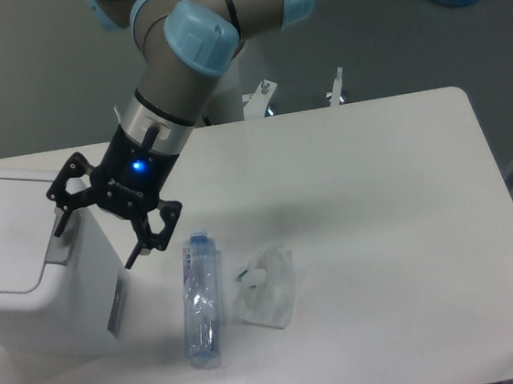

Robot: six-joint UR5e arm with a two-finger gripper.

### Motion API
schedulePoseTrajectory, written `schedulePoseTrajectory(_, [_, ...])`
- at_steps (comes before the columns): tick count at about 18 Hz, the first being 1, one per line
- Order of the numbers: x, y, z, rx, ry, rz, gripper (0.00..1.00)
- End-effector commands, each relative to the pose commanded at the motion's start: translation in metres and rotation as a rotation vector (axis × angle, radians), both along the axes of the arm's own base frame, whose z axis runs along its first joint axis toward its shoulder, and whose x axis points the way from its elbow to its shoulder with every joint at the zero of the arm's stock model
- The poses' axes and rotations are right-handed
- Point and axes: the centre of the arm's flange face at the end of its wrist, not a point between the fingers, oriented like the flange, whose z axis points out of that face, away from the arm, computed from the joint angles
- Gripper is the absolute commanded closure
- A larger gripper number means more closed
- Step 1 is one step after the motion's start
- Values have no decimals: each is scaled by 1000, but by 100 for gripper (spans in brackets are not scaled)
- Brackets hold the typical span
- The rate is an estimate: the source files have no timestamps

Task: Open the trash can
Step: 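Push the gripper fingers against the trash can lid edge to flip it open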

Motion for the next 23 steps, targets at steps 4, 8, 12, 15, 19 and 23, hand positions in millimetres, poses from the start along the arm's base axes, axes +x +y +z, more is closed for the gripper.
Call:
schedulePoseTrajectory(4, [-1, 1, 0, 2, 2, -1, 0])
schedulePoseTrajectory(8, [-3, 4, -6, -4, -1, -4, 0])
schedulePoseTrajectory(12, [-5, 5, -10, -12, -1, -2, 0])
schedulePoseTrajectory(15, [-5, 5, -9, -11, 0, -2, 0])
schedulePoseTrajectory(19, [-6, 5, -4, 0, 10, 0, 0])
schedulePoseTrajectory(23, [-29, -1, 13, 28, 36, 33, 0])
